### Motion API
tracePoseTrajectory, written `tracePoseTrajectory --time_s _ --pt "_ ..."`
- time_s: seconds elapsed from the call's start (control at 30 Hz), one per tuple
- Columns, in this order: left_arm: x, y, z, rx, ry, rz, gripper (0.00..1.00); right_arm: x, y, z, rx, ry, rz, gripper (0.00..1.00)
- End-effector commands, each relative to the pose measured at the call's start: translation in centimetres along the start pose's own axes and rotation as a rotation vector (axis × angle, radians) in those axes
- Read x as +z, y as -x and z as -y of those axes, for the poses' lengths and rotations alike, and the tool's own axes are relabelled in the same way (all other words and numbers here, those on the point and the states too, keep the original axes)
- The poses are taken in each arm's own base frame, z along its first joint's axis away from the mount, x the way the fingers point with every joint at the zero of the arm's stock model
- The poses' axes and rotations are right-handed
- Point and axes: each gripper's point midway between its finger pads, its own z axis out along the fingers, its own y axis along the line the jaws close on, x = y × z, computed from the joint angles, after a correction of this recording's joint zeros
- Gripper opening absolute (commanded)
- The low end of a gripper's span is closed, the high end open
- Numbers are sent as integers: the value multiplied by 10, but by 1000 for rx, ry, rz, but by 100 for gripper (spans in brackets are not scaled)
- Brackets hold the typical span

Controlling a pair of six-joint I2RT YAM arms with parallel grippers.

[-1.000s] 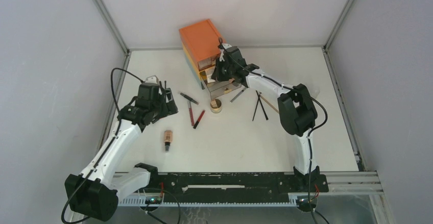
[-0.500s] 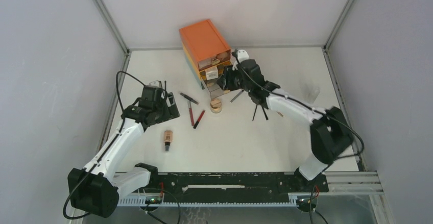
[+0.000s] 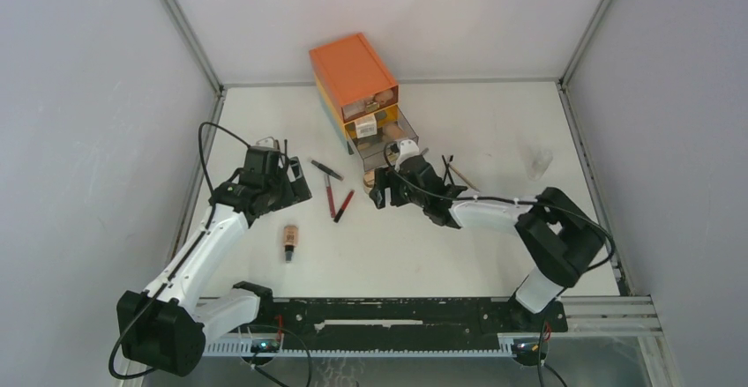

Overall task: Organize the makeup
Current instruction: Pick up the makeup from the center of the board.

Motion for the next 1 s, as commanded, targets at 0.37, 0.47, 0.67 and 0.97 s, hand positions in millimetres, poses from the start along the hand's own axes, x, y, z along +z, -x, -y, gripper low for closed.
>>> tracePoseTrajectory --time_s 0.37,0.47,0.67,0.97 --pt "-5 14 8 -14 -24 46 92 68 16 1 -14 -42 106 85" --pt "-4 11 7 -13 -21 40 92 75 19 8 -25 -79 125 82" --pt "-3 12 8 -17 -26 42 92 87 21 12 -33 -95 125 77" --pt "-3 13 9 -13 -27 42 92 70 24 2 -63 -66 126 46"
